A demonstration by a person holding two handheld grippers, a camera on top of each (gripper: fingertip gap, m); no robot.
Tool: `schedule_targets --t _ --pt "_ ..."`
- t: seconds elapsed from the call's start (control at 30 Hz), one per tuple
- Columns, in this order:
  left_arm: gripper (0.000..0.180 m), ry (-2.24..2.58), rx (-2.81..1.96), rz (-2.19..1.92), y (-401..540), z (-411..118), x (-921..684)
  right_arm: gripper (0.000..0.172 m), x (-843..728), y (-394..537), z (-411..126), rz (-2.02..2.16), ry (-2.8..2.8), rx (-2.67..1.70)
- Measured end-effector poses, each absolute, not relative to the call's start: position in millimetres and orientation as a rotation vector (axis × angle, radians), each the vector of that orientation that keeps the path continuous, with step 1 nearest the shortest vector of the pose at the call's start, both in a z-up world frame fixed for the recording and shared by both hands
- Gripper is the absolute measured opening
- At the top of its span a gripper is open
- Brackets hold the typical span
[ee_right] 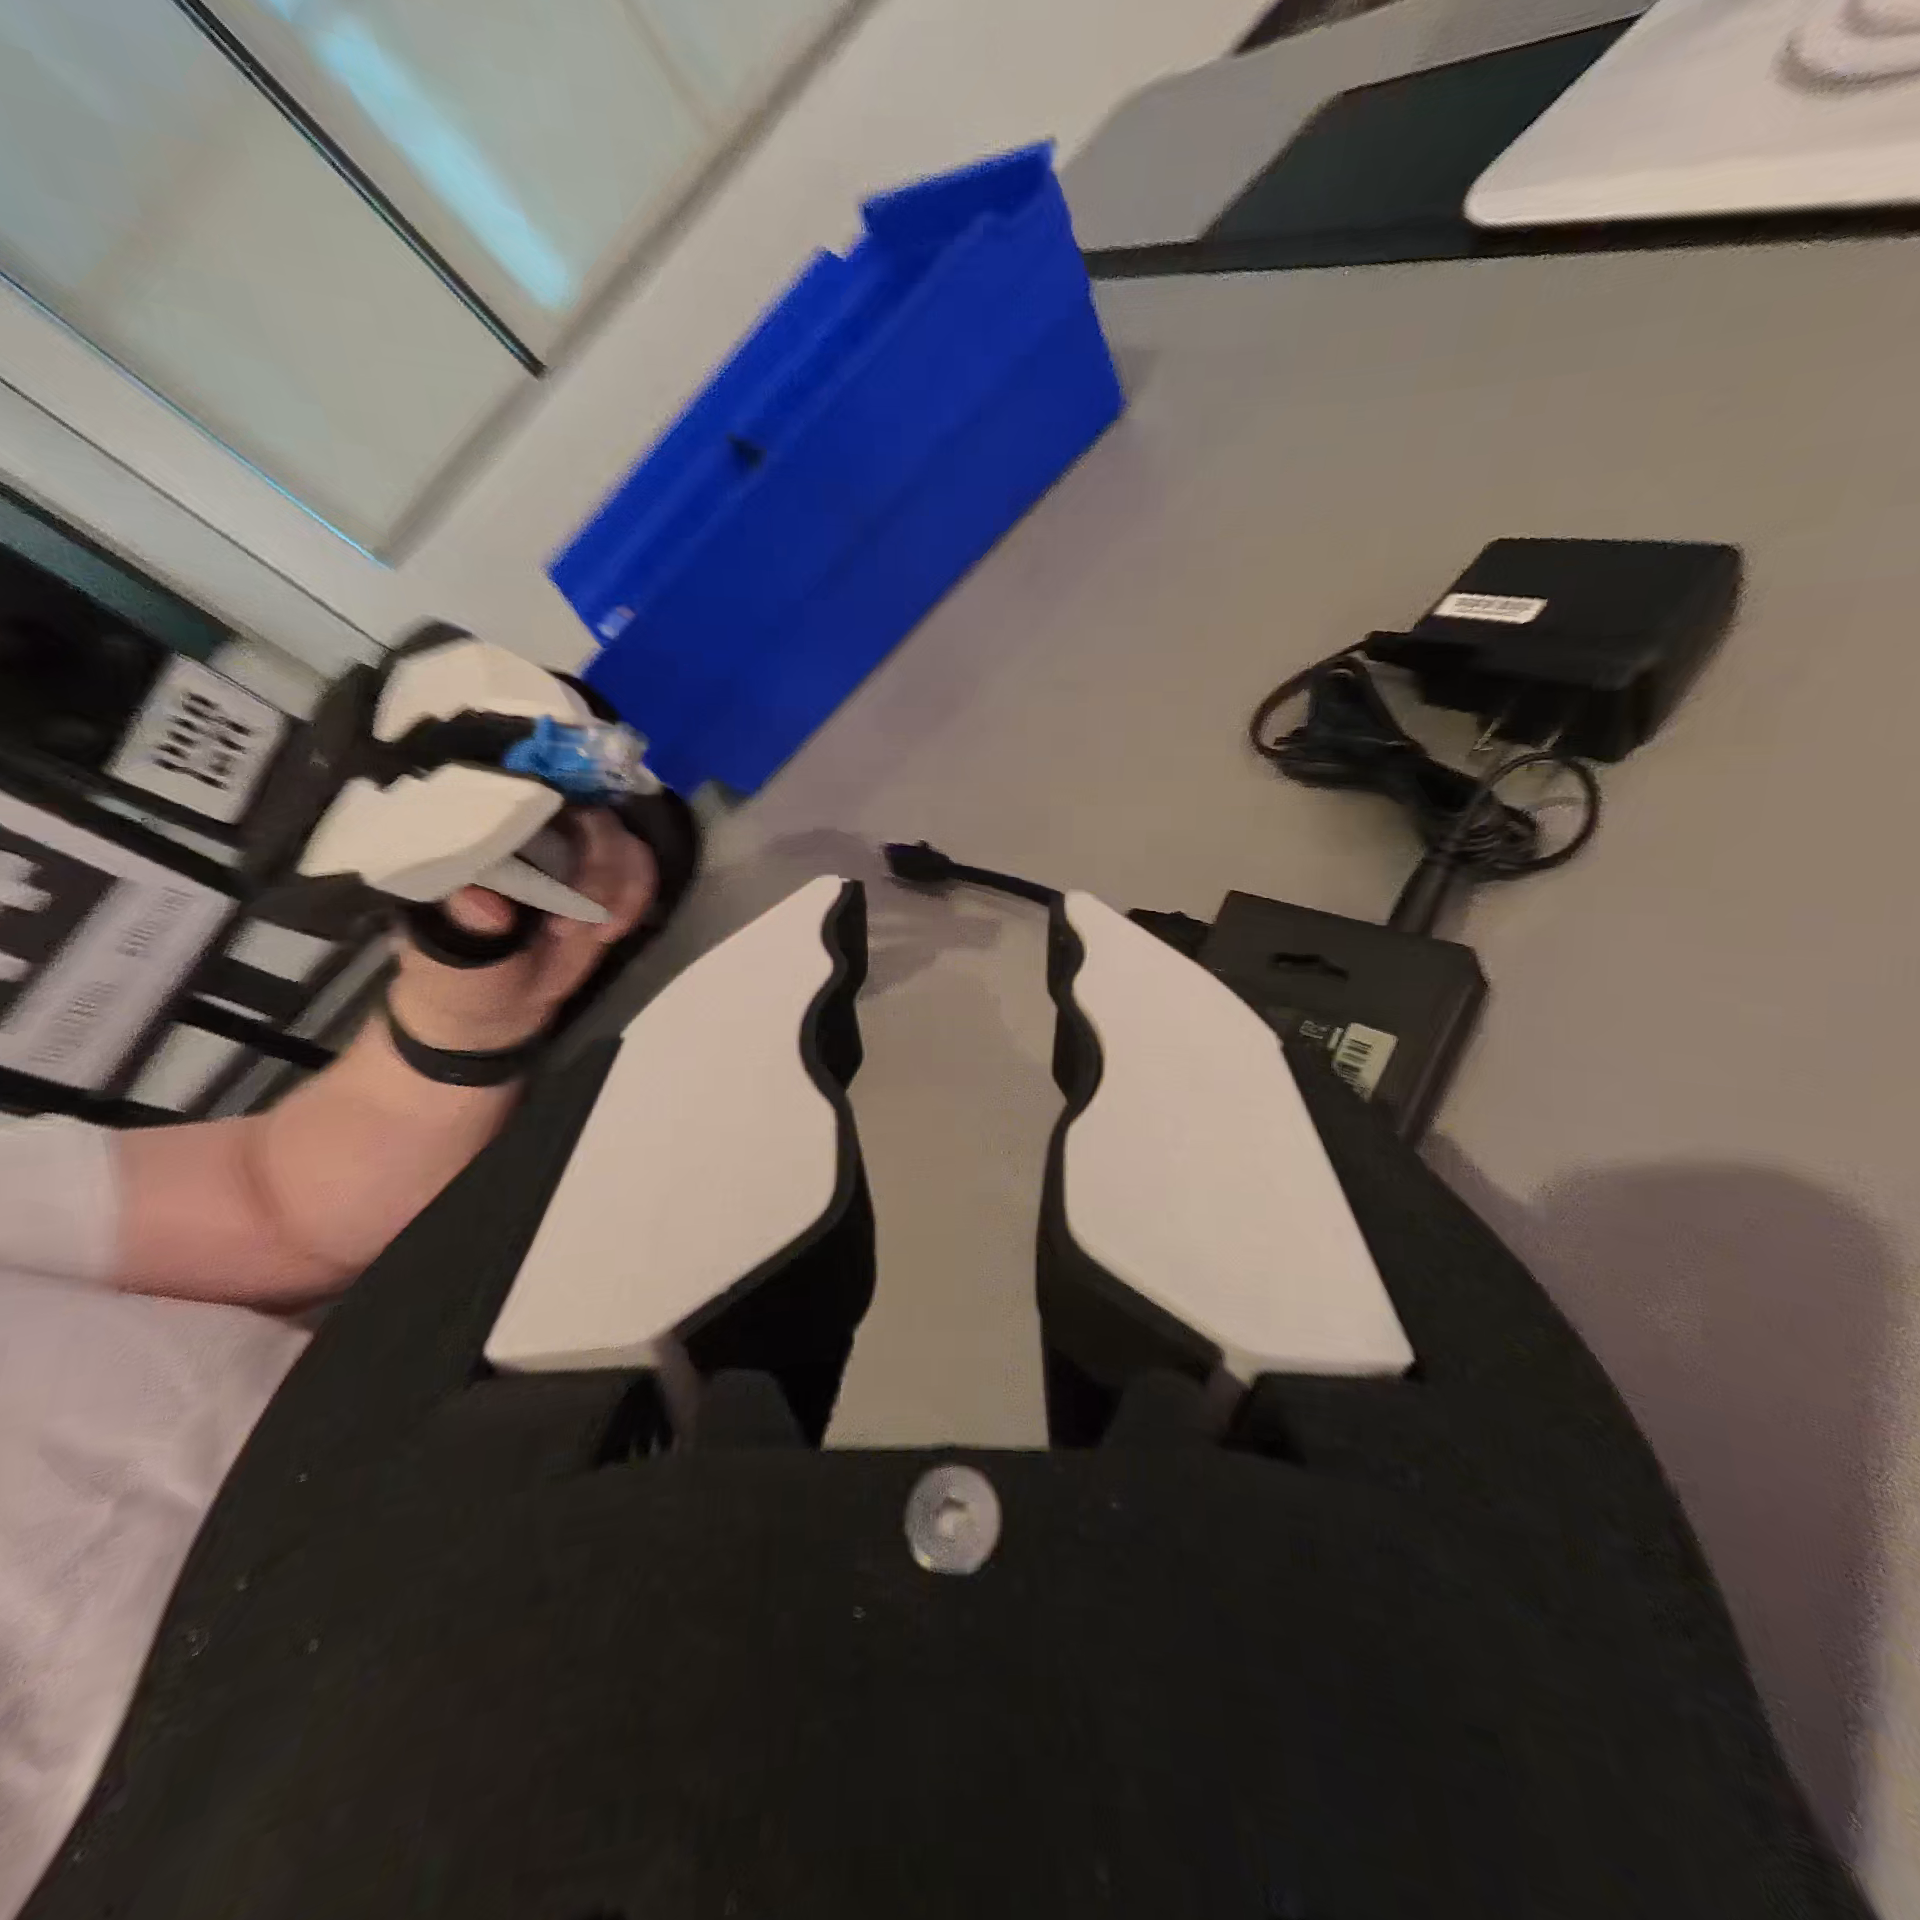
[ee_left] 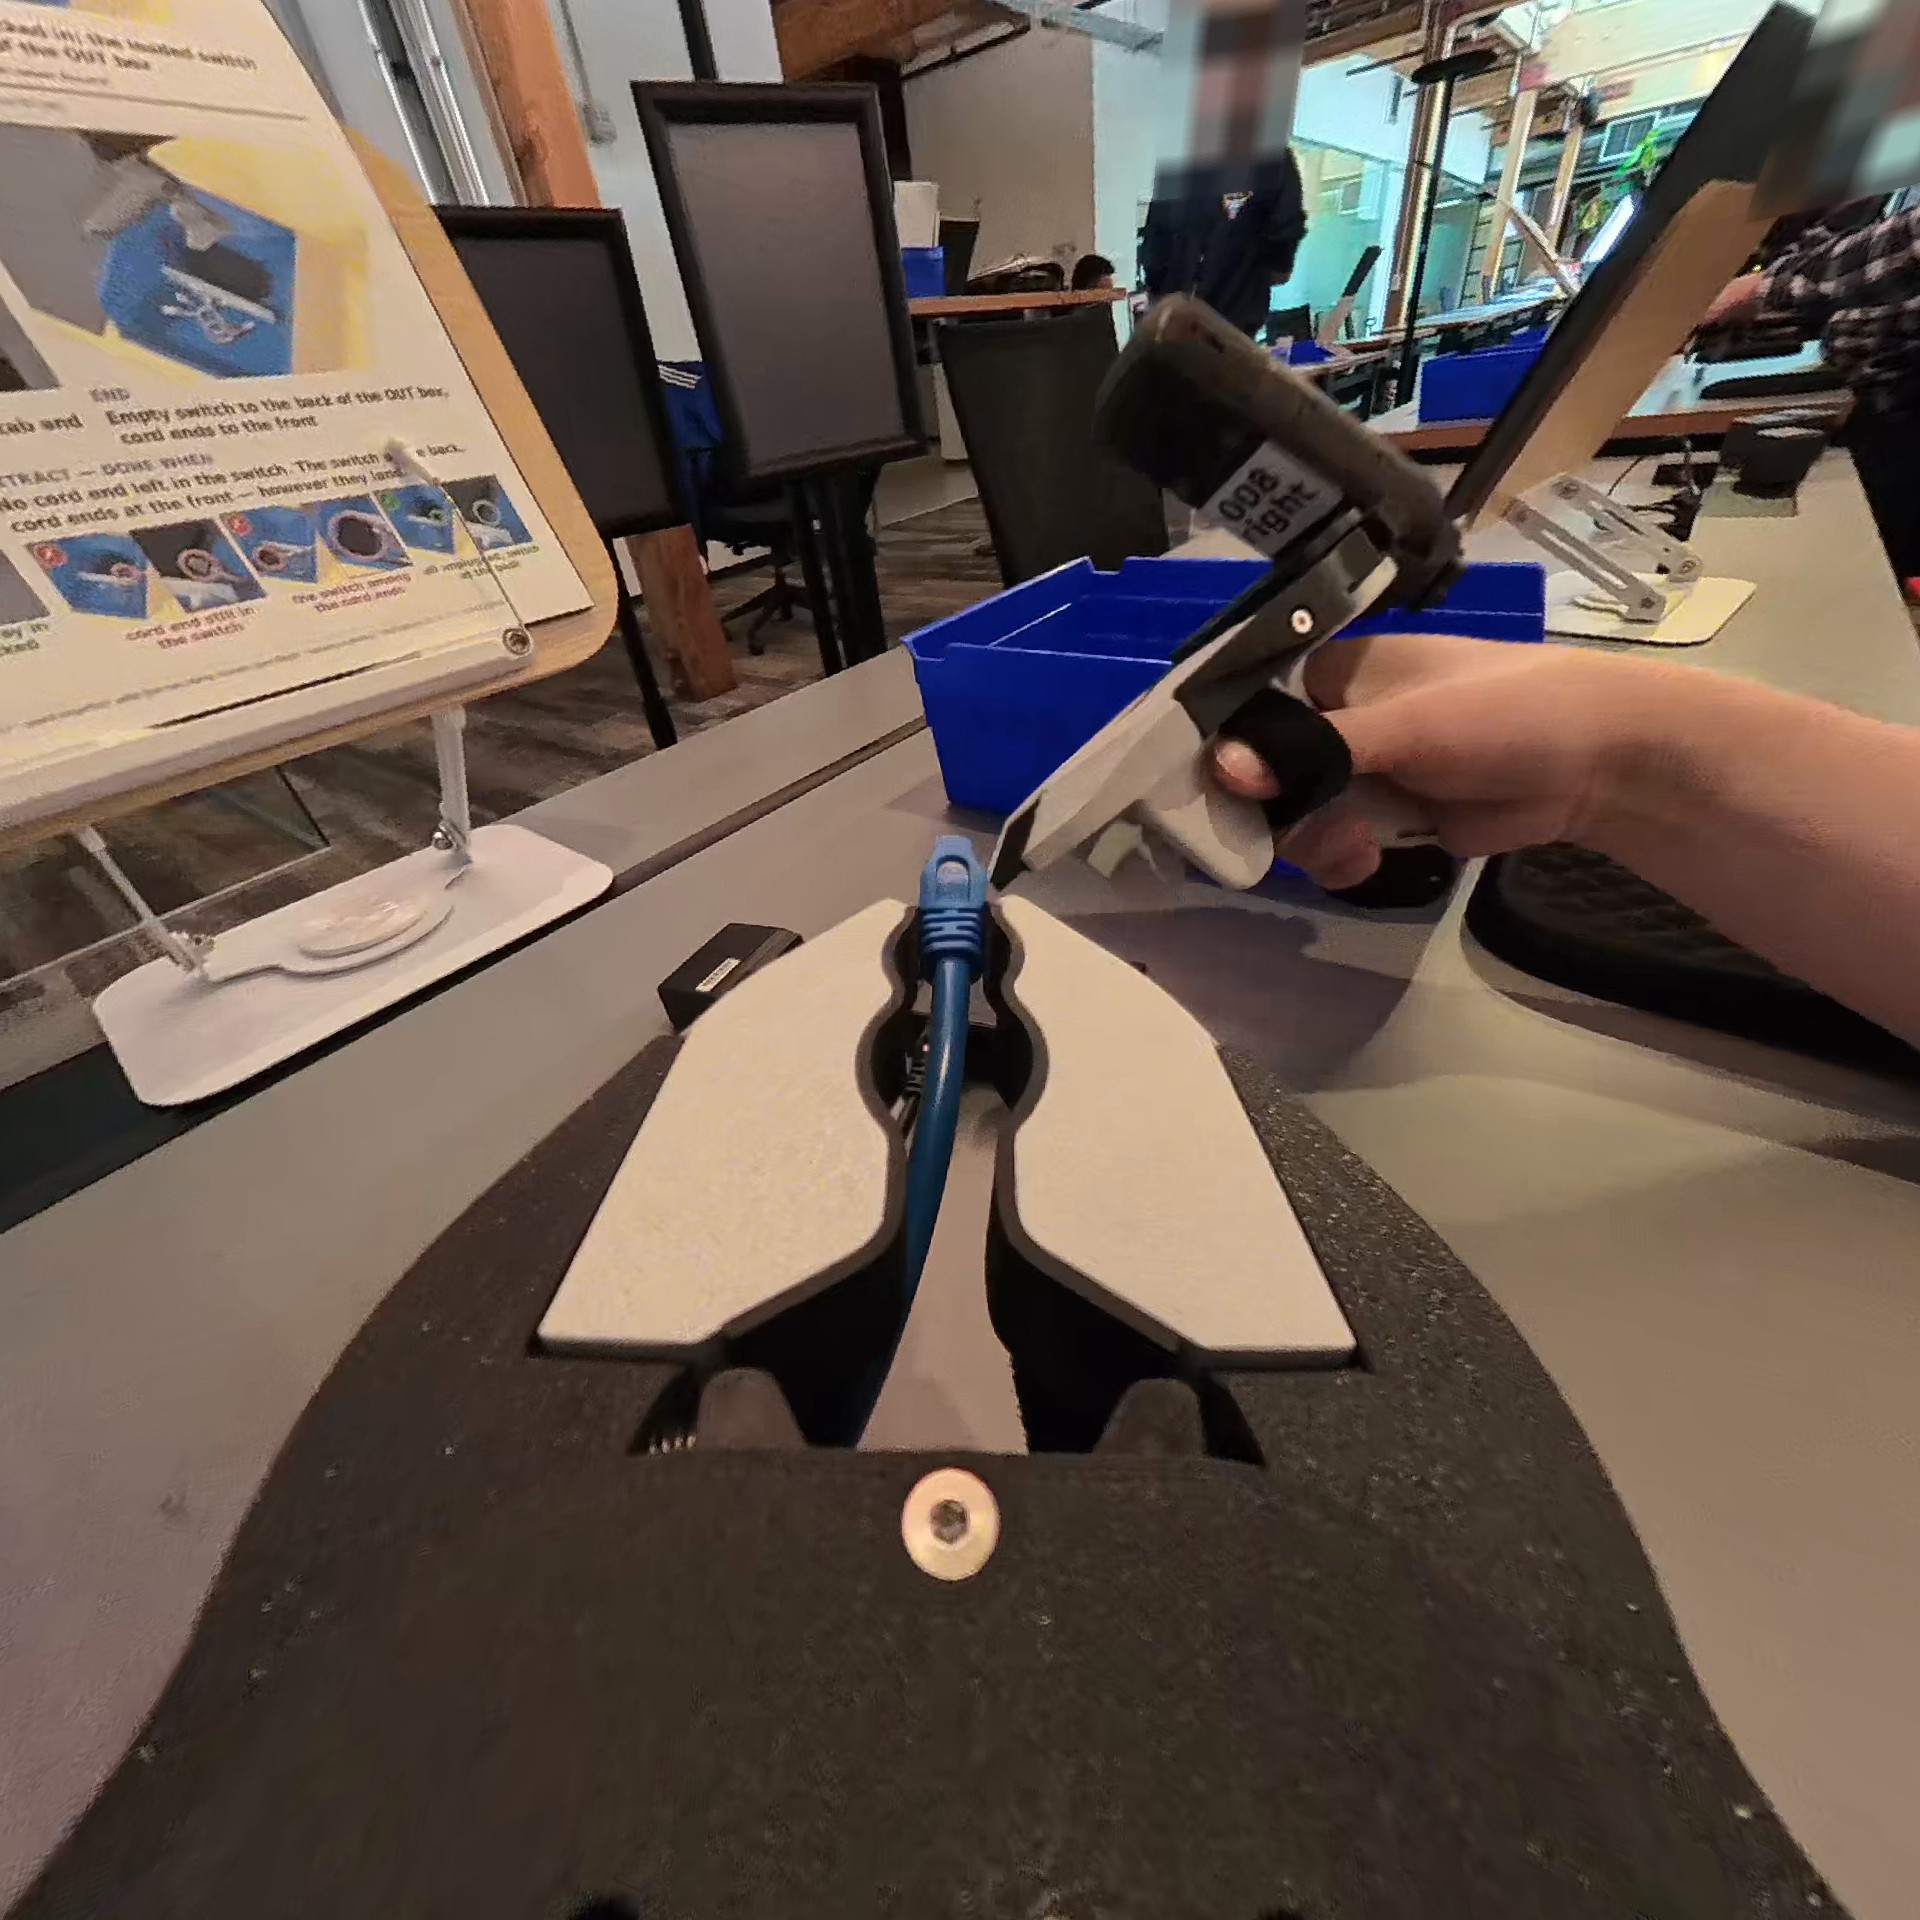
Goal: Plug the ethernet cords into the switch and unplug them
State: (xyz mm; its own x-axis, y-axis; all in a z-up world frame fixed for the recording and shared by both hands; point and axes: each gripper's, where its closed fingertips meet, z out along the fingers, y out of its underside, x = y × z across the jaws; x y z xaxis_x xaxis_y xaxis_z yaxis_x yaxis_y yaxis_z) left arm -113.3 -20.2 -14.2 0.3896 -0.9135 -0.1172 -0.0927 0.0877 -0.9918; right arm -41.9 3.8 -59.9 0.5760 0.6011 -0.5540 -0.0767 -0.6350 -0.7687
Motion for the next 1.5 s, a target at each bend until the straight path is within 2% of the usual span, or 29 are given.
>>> schedule_targets --t 0.17,0.23,0.37,0.47,0.6,0.7,0.83,0.97,1.23,1.37,1.5 --pt "0.011 1.013 -1.367 -0.751 -17.4 -18.3 -112.4 0.035 -55.1 5.2 -69.6 0.916 -0.512 -2.114" --pt "0.011 1.016 -1.378 -0.719 -14.9 -21.0 -113.6 0.038 -40.2 8.5 -72.2 0.696 -0.512 -2.108" --pt "0.011 0.988 -1.407 -0.726 -9.9 -22.4 -115.6 0.066 -5.4 -2.3 -83.7 0.159 -0.558 -2.045" --pt "0.011 0.968 -1.403 -0.737 -8.5 -18.8 -117.2 0.083 -7.4 -17.1 -104.1 0.076 -0.516 -2.091" --pt "0.011 0.983 -1.391 -0.692 -9.1 -17.6 -117.8 0.094 -1.5 -18.8 -128.5 0.017 -0.338 -2.185" --pt "0.011 0.993 -1.386 -0.674 -10.8 -17.6 -117.8 0.093 -2.1 -13.3 -137.7 0.008 -0.26 -2.212" --pt "0.011 0.971 -1.389 -0.709 -10.4 -15.0 -119.4 0.083 -1.9 -8.7 -150.4 0.006 -0.193 -2.269" --pt "0.011 0.952 -1.388 -0.748 -11.0 -12.2 -120.7 0.075 0.2 -5.4 -140.8 -0.023 -0.16 -2.202" --pt "0.011 0.948 -1.393 -0.769 -11.8 -11.7 -120.9 0.076 -1.3 -5.6 -156.4 0.013 -0.151 -2.312" --pt "0.011 0.955 -1.405 -0.772 -11.1 -15.4 -119.2 0.062 -5.4 -4.9 -157.1 0.059 -0.163 -2.315" --pt "0.011 0.975 -1.416 -0.76 -11.3 -20.2 -116.9 0.061 -5.9 -4.9 -156.9 0.069 -0.188 -2.314"
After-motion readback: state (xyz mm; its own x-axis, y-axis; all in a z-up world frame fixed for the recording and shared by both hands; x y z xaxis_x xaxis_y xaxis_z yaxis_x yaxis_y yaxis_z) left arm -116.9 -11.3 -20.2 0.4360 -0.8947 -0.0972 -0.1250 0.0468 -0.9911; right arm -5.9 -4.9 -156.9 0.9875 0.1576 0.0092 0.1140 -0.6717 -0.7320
